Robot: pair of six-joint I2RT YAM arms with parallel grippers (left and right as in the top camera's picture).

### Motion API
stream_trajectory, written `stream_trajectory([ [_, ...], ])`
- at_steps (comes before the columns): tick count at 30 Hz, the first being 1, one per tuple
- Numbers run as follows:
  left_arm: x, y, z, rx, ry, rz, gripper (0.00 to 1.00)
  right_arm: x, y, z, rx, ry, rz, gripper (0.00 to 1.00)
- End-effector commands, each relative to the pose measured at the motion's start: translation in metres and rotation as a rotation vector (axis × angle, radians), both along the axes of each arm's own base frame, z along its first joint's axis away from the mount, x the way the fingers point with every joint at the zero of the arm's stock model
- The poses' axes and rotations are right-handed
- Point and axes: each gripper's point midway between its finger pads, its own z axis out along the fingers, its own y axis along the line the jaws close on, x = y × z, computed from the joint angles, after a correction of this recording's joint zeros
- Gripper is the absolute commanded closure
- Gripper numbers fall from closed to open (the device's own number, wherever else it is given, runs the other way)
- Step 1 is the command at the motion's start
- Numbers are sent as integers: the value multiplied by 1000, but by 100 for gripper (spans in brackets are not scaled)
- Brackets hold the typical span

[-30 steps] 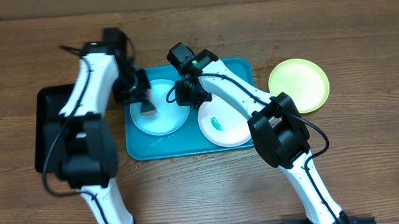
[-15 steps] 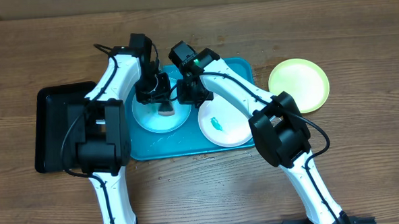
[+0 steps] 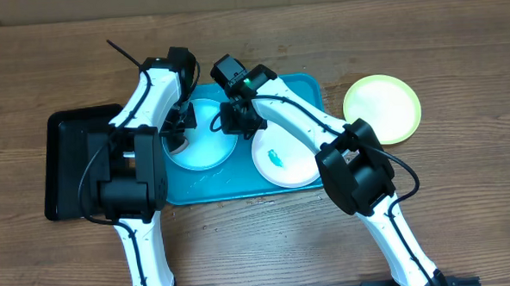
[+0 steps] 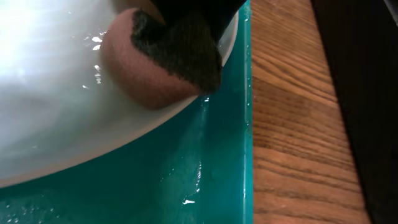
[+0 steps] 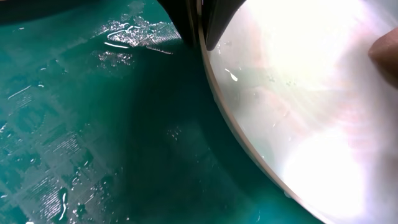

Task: Clean dirty plates on tray and stack at the side
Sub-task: 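Scrub the white plate with the sponge in the left gripper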

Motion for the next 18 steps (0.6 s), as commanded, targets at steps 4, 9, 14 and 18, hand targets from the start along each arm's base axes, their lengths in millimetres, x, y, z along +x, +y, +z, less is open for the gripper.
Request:
stream_trajectory([
  [4,17,13,12,-28,-29,62,96,8,-26,-10,-93,-11,-42,96],
  [9,32,-76,18,-557,-43,-103,96,9,-26,-10,-91,-15,-43,96],
  [14,24,-118,24,-792,-25,-144,96,10,-24,-10,-86,-20,-43,96],
  [18,13,-116,14,-758,14,-186,96,11,-24,-10,-84,-23,-43,96],
])
